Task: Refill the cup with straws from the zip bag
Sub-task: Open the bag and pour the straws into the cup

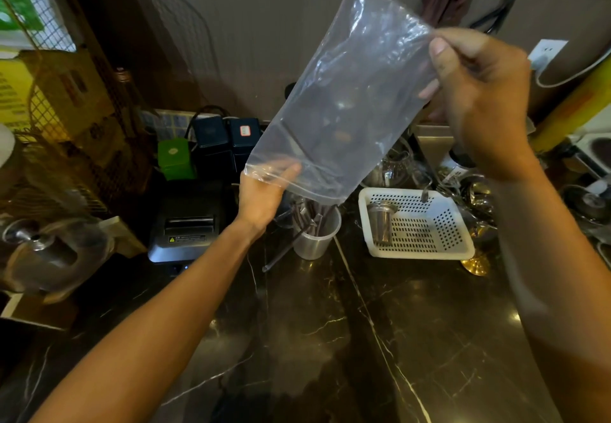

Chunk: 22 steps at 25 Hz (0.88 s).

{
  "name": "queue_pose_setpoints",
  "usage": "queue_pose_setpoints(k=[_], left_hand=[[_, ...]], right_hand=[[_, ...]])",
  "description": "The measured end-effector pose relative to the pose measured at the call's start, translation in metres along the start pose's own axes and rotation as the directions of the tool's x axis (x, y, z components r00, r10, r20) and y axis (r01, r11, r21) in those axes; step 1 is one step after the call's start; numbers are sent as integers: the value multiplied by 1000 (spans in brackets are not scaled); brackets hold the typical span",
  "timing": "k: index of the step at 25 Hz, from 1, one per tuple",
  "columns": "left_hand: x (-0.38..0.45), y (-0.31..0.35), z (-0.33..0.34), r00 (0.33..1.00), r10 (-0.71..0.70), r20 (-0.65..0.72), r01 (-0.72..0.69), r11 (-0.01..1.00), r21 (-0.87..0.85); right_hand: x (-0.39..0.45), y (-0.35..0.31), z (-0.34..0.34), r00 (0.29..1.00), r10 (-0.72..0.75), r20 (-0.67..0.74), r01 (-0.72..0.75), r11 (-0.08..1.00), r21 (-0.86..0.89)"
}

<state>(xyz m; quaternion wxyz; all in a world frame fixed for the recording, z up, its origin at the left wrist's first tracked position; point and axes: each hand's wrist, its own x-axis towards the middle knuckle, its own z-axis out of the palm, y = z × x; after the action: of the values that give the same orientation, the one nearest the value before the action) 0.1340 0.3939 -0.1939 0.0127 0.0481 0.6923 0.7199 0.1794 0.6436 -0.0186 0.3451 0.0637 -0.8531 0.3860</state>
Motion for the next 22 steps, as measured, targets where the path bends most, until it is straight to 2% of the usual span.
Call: queue_pose_setpoints(k=[3,8,13,17,22], left_hand=[[-1,-4,0,1000,-23,3,22,1000,15],[-3,3,4,997,-74,-4,74,997,-27],[9,20,4,998,1,-62,-3,999,-32],[8,24,5,999,-10,-36,10,1000,-19],[-5,6,4,998,-56,-1,56,998,24]], right_hand=[[-2,-2,4,998,50,35,-49,998,-28],[-2,-6,0,999,38,2,-38,999,-21],[7,-13,-11,999,23,-38,-22,999,29],[7,-15,-11,999,17,-27,-17,1000,18],[-4,-3,-1,997,77,19,-76,996,-49]])
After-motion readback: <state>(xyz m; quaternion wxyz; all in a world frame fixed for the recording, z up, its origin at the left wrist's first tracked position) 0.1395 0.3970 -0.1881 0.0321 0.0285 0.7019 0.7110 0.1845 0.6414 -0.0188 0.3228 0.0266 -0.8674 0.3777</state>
